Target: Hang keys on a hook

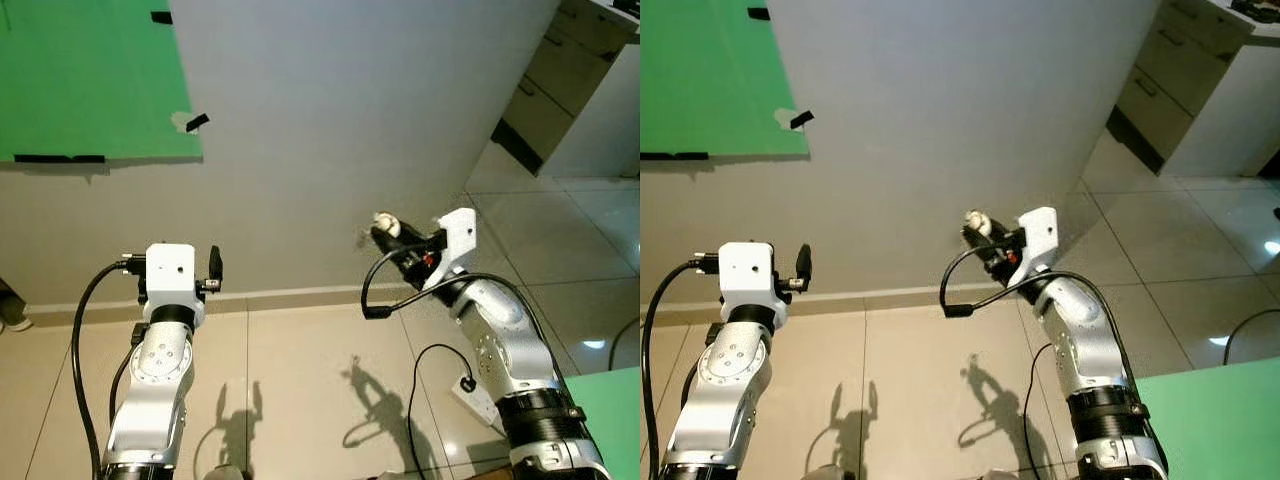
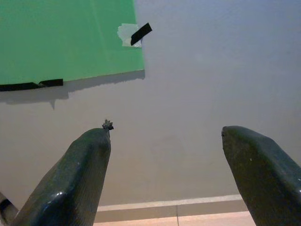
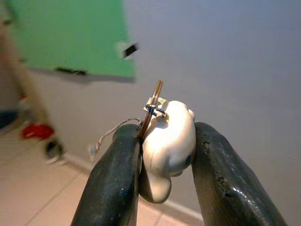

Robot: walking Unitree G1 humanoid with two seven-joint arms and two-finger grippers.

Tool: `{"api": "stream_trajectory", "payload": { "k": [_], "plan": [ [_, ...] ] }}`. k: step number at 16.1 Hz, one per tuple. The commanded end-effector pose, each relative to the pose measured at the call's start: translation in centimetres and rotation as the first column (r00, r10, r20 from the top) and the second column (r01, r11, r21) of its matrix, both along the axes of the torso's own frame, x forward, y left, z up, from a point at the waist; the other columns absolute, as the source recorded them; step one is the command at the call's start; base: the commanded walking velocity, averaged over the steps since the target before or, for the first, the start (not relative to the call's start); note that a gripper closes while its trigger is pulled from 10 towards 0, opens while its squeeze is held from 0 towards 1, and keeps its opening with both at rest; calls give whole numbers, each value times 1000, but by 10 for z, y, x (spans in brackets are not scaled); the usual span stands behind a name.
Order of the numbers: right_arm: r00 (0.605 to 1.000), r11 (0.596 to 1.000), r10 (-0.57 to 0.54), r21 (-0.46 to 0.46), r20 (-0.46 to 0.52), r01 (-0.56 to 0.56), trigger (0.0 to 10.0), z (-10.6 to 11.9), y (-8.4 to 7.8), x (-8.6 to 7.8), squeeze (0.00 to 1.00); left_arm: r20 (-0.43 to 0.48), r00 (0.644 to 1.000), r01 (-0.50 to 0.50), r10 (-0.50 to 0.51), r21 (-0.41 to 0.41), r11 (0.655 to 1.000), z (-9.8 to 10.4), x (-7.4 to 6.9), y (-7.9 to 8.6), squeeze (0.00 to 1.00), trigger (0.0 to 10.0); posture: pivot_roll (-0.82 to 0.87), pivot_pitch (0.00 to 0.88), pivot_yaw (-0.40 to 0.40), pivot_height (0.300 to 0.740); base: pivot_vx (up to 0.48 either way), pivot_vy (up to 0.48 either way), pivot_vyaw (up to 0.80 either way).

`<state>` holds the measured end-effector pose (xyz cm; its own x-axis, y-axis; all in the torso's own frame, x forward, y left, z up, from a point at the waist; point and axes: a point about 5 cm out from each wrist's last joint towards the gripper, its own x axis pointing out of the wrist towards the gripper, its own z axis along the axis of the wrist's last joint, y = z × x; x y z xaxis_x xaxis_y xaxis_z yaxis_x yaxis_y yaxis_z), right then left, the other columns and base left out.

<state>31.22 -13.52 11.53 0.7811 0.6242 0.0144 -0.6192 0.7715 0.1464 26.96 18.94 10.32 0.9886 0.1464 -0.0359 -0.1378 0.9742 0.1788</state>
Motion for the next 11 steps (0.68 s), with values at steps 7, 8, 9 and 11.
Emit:
{"api": "stream_trajectory", "payload": {
  "k": [7, 8, 9, 11],
  "plan": [
    [995, 996, 91, 22, -30, -90, 10000, 16, 4, 2, 0, 30, 997, 69, -68, -37, 997, 8, 11, -1, 0, 10000, -66, 54, -73, 740, 0, 0, 0],
    [995, 995, 98, 15, -31, -98, 10000, 17, 5, 2, 0, 39, 994, 107, -105, -32, 994, 10, 13, -3, 0, 10000, -67, 54, -73, 740, 0, 0, 0],
    [993, 994, 111, 8, -33, -111, 10000, 17, 6, 2, 0, 43, 992, 123, -122, -34, 992, 12, 15, -4, 0, 10000, -68, 54, -72, 740, 0, 0, 0],
    [990, 990, 140, -12, -32, -140, 10000, 19, 8, 0, 0, 54, 983, 178, -176, -33, 983, 14, 17, -8, 0, 10000, -69, 53, -73, 740, 0, 0, 0]
  ]
}}
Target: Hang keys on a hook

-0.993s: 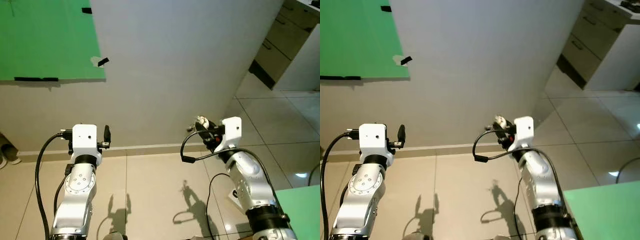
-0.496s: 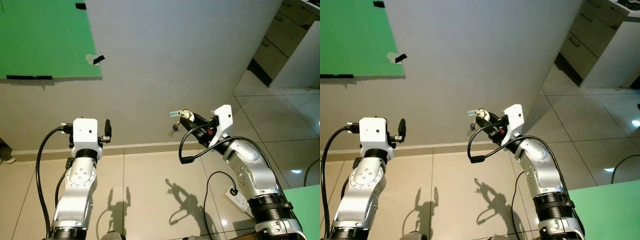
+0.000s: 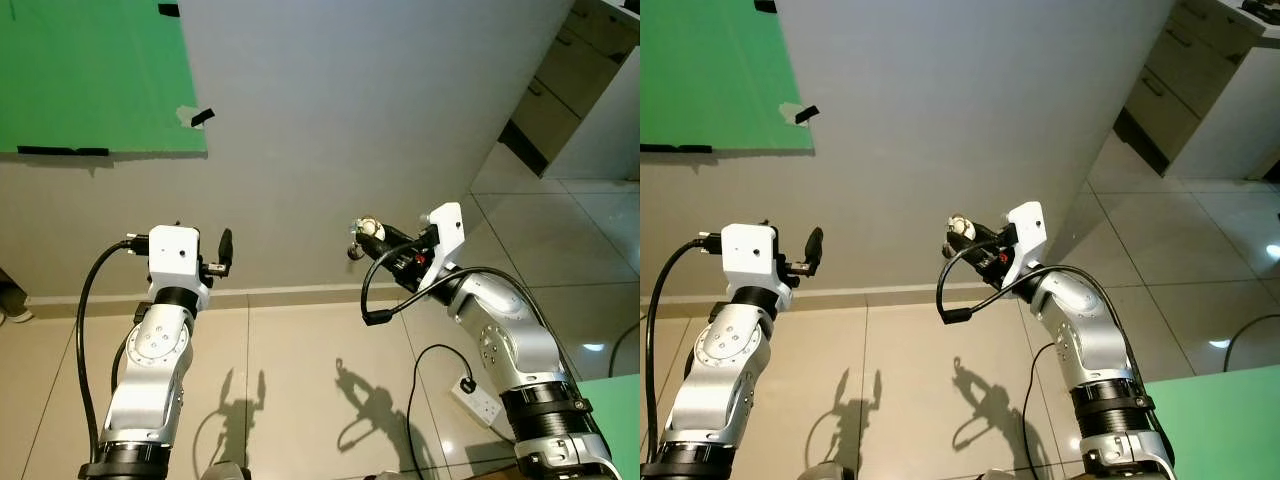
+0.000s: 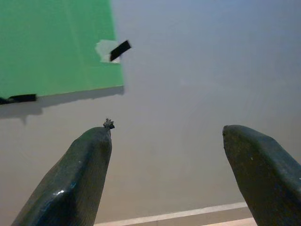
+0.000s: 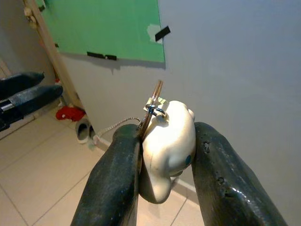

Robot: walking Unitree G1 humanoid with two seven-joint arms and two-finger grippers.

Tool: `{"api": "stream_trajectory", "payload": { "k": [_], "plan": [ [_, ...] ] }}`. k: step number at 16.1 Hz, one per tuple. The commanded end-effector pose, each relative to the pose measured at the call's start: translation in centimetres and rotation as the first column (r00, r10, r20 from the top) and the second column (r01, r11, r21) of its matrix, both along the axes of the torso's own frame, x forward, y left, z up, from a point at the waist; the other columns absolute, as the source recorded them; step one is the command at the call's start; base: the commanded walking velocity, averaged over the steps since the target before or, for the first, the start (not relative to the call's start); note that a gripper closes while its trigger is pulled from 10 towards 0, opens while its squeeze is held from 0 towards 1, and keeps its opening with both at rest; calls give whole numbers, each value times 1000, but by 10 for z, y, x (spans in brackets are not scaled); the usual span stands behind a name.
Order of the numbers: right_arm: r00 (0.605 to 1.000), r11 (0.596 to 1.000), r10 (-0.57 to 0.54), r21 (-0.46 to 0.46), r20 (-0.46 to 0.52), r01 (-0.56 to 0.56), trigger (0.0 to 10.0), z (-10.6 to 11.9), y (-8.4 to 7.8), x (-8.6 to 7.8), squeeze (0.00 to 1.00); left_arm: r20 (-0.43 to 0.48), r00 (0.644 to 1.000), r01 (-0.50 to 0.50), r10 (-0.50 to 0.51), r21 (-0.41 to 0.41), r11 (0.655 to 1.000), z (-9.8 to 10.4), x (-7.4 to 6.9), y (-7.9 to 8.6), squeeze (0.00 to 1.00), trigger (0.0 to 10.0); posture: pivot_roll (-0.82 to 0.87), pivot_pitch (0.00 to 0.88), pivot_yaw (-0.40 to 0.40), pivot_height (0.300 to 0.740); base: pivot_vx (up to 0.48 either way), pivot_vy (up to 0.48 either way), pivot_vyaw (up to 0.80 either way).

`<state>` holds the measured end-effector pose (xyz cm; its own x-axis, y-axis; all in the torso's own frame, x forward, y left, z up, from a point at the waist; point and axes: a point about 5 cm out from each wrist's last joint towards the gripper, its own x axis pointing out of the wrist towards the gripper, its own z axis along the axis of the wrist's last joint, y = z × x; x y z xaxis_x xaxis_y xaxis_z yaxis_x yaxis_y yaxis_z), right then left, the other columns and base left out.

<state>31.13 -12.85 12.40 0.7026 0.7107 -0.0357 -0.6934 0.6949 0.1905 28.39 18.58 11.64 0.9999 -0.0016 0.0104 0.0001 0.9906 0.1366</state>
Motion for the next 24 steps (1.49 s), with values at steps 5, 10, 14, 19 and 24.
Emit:
{"api": "stream_trajectory", "payload": {
  "k": [5, 10, 14, 19, 24],
  "plan": [
    [983, 972, 145, -202, 117, -119, 10000, 25, -2, 1, 0, 63, 984, 171, -168, -36, 985, 17, 14, -8, 0, 10000, -75, 53, -76, 740, 0, 0, 0],
    [976, 971, 166, -196, 138, -137, 10000, 47, -9, 6, 0, 122, 919, 375, -374, 17, 927, 25, 9, -35, 0, 10000, -86, 55, -88, 740, 0, 0, 0],
    [966, 951, 233, -234, 113, -202, 10000, 44, -4, 2, 0, 131, 821, 558, -556, 24, 829, 38, 5, -48, 0, 10000, -89, 58, -93, 740, 0, 0, 0],
    [963, 946, 248, -243, 106, -217, 10000, 43, 0, 2, 0, 149, 775, 616, -614, 37, 787, 50, 6, -46, 0, 10000, -90, 50, -89, 740, 0, 0, 0],
    [953, 911, 288, -335, 97, -241, 10000, 35, -4, 1, 0, 131, 642, 744, -755, 132, 655, 68, 0, -44, 0, 10000, -88, 37, -88, 740, 0, 0, 0]
  ]
}}
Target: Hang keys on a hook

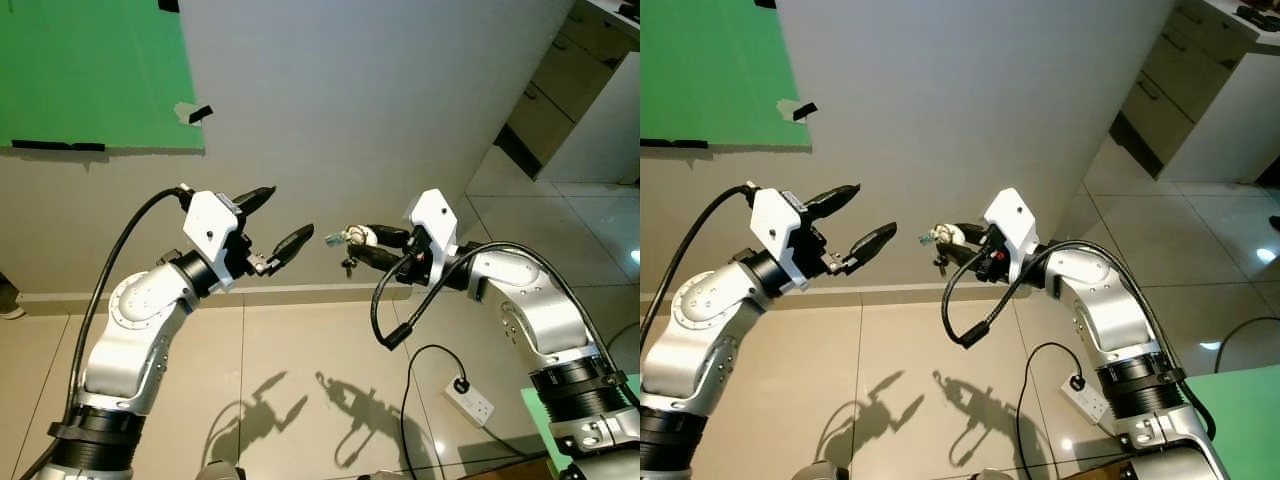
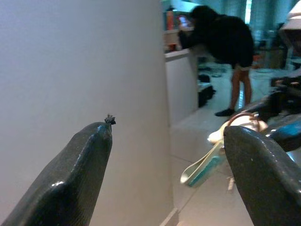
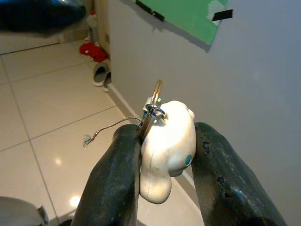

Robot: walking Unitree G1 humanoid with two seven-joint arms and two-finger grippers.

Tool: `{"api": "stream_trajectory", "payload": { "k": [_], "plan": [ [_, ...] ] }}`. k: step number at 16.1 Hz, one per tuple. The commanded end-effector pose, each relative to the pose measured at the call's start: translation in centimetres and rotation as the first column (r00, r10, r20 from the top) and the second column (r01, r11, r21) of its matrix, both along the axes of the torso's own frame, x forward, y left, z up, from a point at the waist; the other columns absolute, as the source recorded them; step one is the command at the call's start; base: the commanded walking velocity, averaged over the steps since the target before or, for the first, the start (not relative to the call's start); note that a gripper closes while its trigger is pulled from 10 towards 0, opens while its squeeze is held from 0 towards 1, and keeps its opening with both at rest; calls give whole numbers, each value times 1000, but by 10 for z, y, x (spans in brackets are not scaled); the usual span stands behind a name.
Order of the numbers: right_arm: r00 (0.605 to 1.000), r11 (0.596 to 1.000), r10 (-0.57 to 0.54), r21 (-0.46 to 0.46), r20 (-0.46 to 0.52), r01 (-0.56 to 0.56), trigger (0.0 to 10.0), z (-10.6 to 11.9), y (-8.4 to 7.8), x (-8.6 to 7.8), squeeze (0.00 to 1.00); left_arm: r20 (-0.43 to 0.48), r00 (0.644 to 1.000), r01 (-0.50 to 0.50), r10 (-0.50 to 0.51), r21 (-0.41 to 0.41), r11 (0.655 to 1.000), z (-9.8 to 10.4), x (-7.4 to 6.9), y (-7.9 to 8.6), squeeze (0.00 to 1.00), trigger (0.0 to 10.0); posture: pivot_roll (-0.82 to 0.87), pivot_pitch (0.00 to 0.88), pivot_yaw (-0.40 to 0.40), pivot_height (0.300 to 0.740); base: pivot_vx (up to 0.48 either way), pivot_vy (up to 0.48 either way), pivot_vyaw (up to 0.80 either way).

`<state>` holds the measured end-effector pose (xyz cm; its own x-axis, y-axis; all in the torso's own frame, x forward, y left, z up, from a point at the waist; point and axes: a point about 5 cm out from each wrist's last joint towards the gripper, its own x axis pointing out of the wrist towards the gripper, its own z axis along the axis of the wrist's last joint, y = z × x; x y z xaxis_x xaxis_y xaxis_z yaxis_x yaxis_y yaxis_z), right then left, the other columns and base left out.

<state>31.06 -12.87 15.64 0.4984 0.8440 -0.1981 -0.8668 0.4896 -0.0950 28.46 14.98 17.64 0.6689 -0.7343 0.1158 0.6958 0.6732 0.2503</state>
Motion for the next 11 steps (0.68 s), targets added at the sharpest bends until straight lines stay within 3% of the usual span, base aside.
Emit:
{"api": "stream_trajectory", "payload": {
  "k": [1, 5, 11],
  "plan": [
    [1000, 1000, 10, -25, 22, -9, 10000, 4, -4, 1, 0, 36, 996, 81, -81, 13, 997, 11, -2, -8, 0, 10000, -90, 35, -86, 740, 0, 0, 0],
    [996, 991, 90, -104, 29, -86, 10000, 7, -10, 0, 0, 45, 974, 210, -221, 175, 962, 10, -1, -1, 0, 10000, -99, 33, -84, 740, 0, 0, 0],
    [977, 972, 208, -119, 51, -201, 10000, 23, 1, -1, 0, 6, 940, 328, -340, 252, 910, 10, 4, 0, 0, 10000, -110, 37, -86, 740, 0, 0, 0]
  ]
}}
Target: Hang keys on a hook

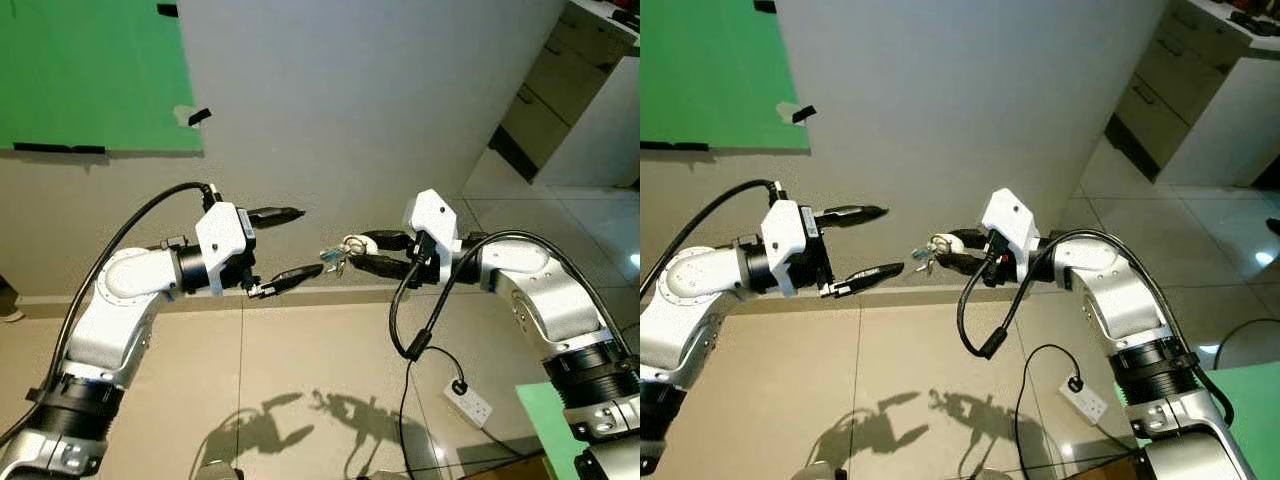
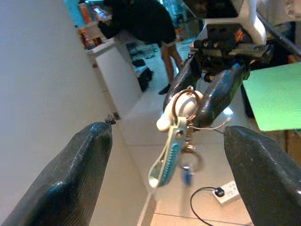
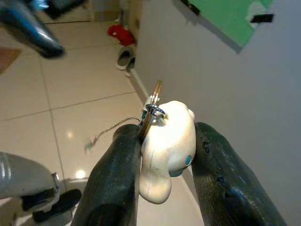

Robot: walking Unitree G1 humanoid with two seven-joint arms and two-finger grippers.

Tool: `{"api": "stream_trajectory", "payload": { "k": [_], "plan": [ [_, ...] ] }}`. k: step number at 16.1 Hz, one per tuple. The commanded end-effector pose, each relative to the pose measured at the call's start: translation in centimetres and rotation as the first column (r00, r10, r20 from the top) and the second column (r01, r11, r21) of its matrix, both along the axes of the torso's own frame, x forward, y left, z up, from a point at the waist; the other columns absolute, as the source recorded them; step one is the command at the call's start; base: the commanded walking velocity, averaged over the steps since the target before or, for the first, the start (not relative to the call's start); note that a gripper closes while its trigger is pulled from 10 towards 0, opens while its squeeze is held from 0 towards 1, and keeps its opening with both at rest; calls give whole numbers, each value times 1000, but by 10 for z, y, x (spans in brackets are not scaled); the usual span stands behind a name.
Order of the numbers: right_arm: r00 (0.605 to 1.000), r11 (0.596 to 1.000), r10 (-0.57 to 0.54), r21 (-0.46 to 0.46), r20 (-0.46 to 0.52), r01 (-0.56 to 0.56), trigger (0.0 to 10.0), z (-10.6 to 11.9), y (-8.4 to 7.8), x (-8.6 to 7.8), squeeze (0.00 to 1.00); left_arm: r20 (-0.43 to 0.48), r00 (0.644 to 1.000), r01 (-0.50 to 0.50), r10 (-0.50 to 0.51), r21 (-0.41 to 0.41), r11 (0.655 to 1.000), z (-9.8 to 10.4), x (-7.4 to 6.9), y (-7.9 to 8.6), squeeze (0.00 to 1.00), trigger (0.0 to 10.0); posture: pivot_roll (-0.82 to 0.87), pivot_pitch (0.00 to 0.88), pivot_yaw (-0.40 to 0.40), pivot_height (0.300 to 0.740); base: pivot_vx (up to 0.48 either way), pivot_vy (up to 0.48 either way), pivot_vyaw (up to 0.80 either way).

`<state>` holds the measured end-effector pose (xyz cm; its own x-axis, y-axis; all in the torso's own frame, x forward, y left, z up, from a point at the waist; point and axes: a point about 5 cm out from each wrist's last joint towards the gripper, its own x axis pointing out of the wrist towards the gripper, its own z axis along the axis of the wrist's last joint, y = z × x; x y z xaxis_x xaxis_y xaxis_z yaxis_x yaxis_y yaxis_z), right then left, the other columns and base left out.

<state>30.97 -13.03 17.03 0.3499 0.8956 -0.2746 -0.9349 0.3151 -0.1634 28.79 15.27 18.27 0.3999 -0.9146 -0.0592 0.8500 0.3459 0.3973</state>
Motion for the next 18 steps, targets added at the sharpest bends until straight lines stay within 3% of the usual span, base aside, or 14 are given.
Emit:
{"api": "stream_trajectory", "payload": {
  "k": [1, 8, 11, 12, 14, 15, 16, 17, 18],
  "plan": [
    [998, 999, 43, -12, 39, -42, 10000, 11, 5, -1, 0, 12, 999, 48, -49, 20, 999, 4, 2, -4, 0, 10000, -111, 39, -87, 740, 0, 0, 0],
    [994, 994, 105, -15, 30, -105, 10000, 12, 15, -7, 0, -18, 994, 106, -106, -34, 994, 2, 9, -19, 0, 9529, -118, 42, -87, 740, 0, 0, 0],
    [992, 992, 123, -7, 36, -122, 10000, 15, 18, -9, 0, -46, 992, 116, -118, -51, 992, -2, 10, -22, 0, 10000, -117, 44, -88, 740, 0, 0, 0],
    [992, 992, 124, -7, 37, -124, 10000, 15, 19, -9, 0, -57, 991, 119, -122, -53, 991, -3, 10, -22, 0, 8784, -119, 45, -87, 740, 0, 0, 0],
    [992, 992, 123, -12, 34, -123, 10000, 14, 18, -10, 0, -83, 988, 122, -126, -56, 991, -5, 10, -22, 0, 8275, -119, 46, -86, 740, 0, 0, 0],
    [992, 993, 122, -14, 33, -121, 10000, 13, 17, -10, 0, -86, 989, 115, -119, -55, 992, -6, 10, -22, 0, 7373, -120, 46, -86, 740, 0, 0, 0],
    [992, 992, 122, -14, 30, -122, 10000, 12, 18, -10, 0, -95, 988, 116, -121, -56, 992, -7, 11, -21, 0, 2980, -120, 48, -85, 740, 0, 0, 0],
    [992, 992, 126, -11, 28, -125, 10000, 12, 19, -11, 0, -105, 987, 120, -125, -57, 991, -8, 11, -21, 0, 0, -120, 49, -84, 740, 0, 0, 0],
    [992, 992, 127, -10, 27, -127, 10000, 12, 19, -11, 0, -110, 986, 120, -126, -59, 991, -9, 11, -21, 0, 0, -120, 49, -84, 740, 0, 0, 0]
  ]
}}
